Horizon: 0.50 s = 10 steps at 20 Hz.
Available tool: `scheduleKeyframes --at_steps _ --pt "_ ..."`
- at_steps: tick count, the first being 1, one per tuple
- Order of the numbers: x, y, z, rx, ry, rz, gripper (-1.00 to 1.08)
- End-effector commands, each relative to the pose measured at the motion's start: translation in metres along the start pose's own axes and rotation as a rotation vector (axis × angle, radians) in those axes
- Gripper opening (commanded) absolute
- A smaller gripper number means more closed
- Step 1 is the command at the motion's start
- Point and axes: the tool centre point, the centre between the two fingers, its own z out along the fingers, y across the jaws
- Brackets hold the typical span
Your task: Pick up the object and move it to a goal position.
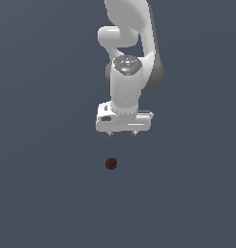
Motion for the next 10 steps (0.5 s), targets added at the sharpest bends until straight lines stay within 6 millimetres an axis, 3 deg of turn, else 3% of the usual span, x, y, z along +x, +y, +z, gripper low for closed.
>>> scheduleKeyframes --at_steps 1,10 --pt "0.004 0.002 0.005 0.002 -0.002 0.021 1.0" --pt "0.03 0.02 0.039 0.01 -0.014 0.177 1.0"
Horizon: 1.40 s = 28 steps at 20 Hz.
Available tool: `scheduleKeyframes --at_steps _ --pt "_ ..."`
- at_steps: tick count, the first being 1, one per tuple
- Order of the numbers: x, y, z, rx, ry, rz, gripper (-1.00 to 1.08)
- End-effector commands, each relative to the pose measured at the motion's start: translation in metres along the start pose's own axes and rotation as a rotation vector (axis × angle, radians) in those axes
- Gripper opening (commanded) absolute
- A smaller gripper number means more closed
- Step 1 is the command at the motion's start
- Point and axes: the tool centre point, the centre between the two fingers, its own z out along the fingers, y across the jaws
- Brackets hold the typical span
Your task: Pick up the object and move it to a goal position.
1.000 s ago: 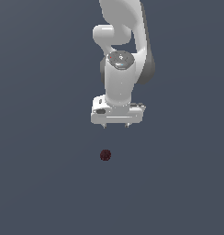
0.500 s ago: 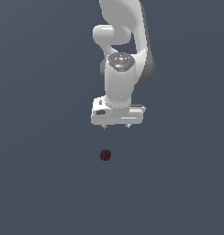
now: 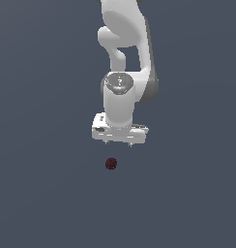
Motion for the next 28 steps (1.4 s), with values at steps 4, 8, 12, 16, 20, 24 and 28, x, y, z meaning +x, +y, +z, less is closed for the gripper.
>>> scheduleKeyframes --at_steps 4,8,12,16,20,24,28 --pt "0.021 0.013 0.031 0.003 -0.009 0.127 1.0" --pt "0.032 0.02 0.049 0.003 -0.014 0.198 1.0" --pt "0.039 0.026 0.061 0.002 -0.017 0.245 1.0" --pt "0.042 0.028 0.068 0.001 -0.018 0.268 1.0" --pt "0.042 0.028 0.068 0.001 -0.019 0.267 1.0" --pt "0.041 0.028 0.078 0.001 -0.019 0.267 1.0" --pt "0.041 0.029 0.099 0.001 -0.018 0.269 1.0"
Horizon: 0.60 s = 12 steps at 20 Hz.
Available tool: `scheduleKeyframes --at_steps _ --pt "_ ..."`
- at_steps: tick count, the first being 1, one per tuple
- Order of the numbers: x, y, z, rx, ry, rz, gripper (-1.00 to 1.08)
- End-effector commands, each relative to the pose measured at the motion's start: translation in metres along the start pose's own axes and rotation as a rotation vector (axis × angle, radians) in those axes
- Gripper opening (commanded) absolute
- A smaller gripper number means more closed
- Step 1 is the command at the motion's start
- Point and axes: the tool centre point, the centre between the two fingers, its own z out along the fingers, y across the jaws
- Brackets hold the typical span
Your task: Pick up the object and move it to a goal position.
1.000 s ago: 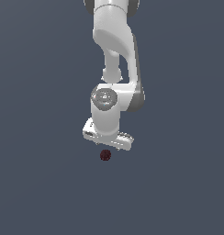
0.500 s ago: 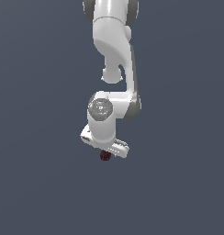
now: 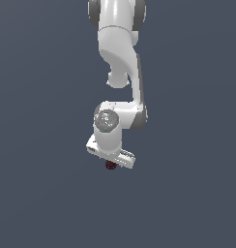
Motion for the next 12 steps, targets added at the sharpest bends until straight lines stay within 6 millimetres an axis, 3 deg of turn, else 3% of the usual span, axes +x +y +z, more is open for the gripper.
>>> scheduleKeyframes --at_steps 1,5,9,10,12 --pt "-0.001 0.0 0.015 0.0 -0.001 0.001 1.0" --pt "-0.001 0.0 0.028 0.0 -0.001 0.002 1.0" --pt "0.001 0.0 0.029 0.0 -0.001 0.002 1.0" --pt "0.001 0.0 0.029 0.0 -0.001 0.002 -1.0" --pt "0.001 0.0 0.029 0.0 -0.001 0.002 -1.0"
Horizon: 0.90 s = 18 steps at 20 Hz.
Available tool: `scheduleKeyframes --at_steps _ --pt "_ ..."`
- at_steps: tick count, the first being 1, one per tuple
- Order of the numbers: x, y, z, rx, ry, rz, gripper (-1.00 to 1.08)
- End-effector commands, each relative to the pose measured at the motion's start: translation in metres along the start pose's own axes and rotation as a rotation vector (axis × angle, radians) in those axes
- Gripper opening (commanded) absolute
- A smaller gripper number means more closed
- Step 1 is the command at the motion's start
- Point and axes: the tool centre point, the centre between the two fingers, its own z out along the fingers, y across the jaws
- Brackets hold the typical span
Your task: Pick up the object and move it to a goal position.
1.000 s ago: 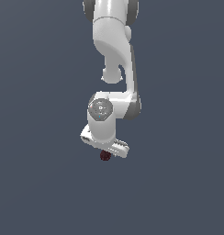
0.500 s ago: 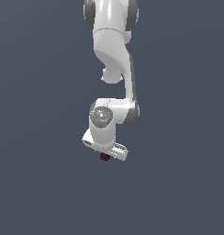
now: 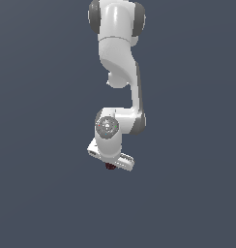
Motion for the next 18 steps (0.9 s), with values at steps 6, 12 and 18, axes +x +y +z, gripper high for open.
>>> scheduleKeyframes --at_steps 6,12,18 --pt "0.0 0.0 0.0 0.0 0.001 0.0 -1.0" --pt "0.003 0.003 -0.005 0.0 0.0 0.0 -1.0" --pt "0.015 0.016 -0.033 0.0 0.0 0.0 -1.0"
